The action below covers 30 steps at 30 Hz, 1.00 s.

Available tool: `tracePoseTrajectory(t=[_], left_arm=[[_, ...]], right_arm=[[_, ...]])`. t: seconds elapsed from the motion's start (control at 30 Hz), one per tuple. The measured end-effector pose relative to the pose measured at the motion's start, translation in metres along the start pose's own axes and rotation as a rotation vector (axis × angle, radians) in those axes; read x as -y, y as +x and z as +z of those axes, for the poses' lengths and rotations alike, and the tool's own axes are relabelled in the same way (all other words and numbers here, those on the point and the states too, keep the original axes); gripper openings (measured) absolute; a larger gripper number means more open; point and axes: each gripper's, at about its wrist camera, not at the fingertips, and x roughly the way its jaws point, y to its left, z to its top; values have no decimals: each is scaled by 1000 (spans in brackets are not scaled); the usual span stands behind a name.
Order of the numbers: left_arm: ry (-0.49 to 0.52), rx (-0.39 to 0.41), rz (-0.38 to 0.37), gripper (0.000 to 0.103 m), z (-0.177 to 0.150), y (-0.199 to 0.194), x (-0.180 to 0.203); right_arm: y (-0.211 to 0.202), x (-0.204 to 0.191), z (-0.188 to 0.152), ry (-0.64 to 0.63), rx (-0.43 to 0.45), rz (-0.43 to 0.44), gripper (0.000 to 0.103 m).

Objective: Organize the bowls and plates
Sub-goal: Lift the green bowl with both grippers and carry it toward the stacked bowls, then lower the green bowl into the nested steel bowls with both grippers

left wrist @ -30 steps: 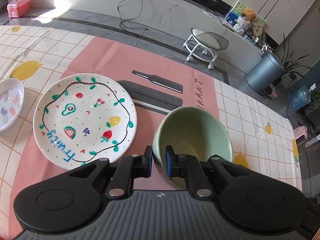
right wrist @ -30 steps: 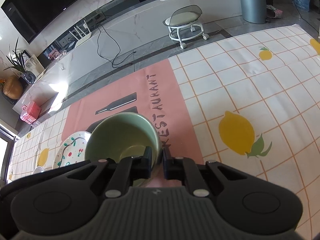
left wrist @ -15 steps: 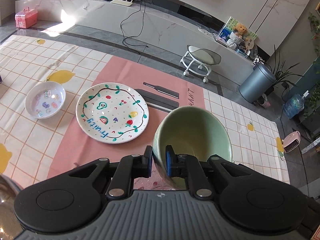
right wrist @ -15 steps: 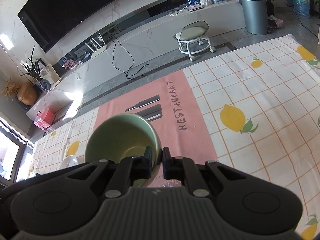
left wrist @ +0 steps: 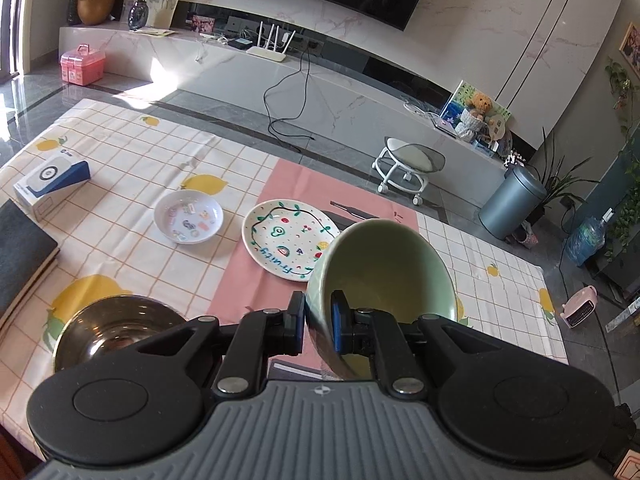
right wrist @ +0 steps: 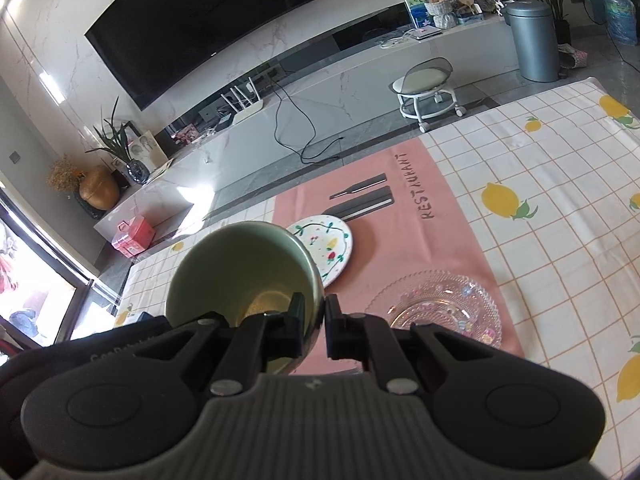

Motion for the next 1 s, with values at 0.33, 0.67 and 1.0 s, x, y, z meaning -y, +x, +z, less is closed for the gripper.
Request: tracePoseTrajectory(t=[0.33, 0.67, 1.0], left_arm=[[-36, 68, 14, 14, -10, -50, -40], [-90, 69, 30, 14, -23, -72, -88], [-134, -15, 31, 15, -33, -59, -127]], right_arm=[[-34, -47, -33, -78, 10, 59, 8], [-40, -83, -62, -158, -31, 97, 8], [-16, -95, -84, -173, -148, 105, 8]])
